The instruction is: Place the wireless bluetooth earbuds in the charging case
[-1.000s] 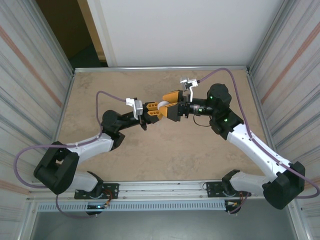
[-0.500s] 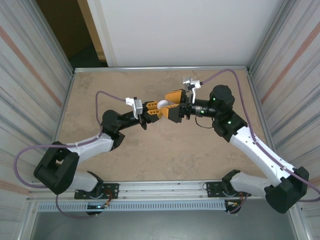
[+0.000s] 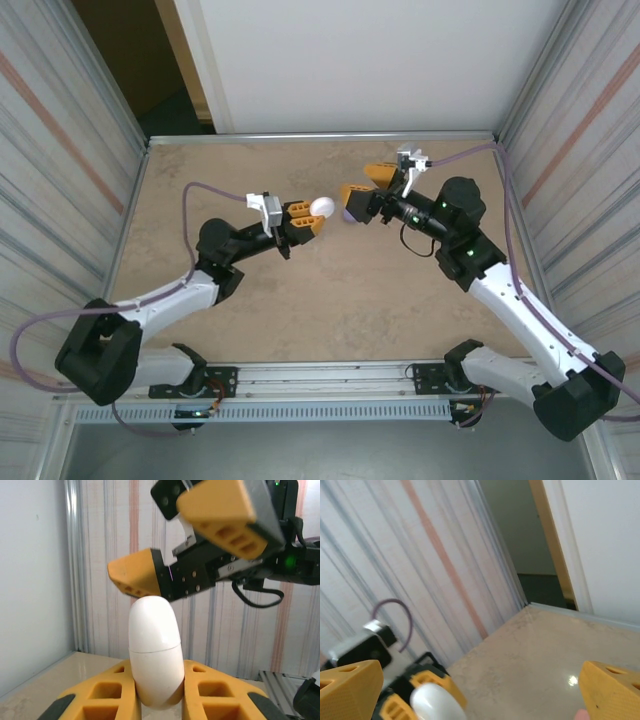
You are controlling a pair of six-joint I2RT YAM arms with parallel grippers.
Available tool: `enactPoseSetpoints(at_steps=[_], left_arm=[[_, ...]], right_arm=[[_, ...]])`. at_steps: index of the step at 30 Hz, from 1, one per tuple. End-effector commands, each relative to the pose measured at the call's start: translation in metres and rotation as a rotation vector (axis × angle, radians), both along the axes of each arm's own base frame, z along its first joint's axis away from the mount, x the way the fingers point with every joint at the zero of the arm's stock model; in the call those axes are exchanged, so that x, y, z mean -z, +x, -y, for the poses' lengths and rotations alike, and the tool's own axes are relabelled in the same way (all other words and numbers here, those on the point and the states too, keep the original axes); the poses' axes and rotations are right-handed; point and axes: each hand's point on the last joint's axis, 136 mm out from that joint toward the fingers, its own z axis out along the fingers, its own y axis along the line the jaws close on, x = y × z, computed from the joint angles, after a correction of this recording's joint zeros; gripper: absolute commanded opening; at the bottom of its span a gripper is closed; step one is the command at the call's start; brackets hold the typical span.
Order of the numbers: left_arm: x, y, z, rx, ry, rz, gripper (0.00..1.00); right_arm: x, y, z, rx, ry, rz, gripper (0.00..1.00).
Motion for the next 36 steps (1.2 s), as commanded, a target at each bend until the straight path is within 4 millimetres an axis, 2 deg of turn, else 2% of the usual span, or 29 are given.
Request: enactPoseSetpoints(at_steps=[1, 7, 13, 17, 34, 35, 36], left_arm=[[-0.005, 0.000, -0.007, -0.057, 0.025, 0.008, 0.00], [0.004, 0.003, -0.013, -0.106, 0.068, -0.040, 0.00], [0.010, 0.001, -0.014, -0.108, 0.102, -0.099, 0.00], [0.023, 0.002, -0.013, -0.119, 0.122, -0.159, 0.00], [0.103, 0.011, 0.004, -0.138, 0.227, -0.489, 0.00], [0.108, 0.012, 0.006, -0.136, 0.234, -0.509, 0.00], [0.113, 0.014, 0.007, -0.135, 0.241, -0.526, 0.00]], right_arm=[[0.010, 0.009, 0.003, 0.068, -0.002, 0.003, 0.99], [0.026, 0.012, -0.007, 0.048, -0.039, -0.026, 0.99], [0.031, 0.015, -0.003, 0.087, -0.081, -0.023, 0.99], [0.037, 0.020, 0.006, 0.142, -0.118, -0.024, 0.99], [0.049, 0.024, 0.030, 0.224, -0.148, -0.043, 0.99], [0.041, 0.019, 0.036, 0.234, -0.135, -0.025, 0.99], [0.042, 0.019, 0.038, 0.243, -0.138, -0.029, 0.99]])
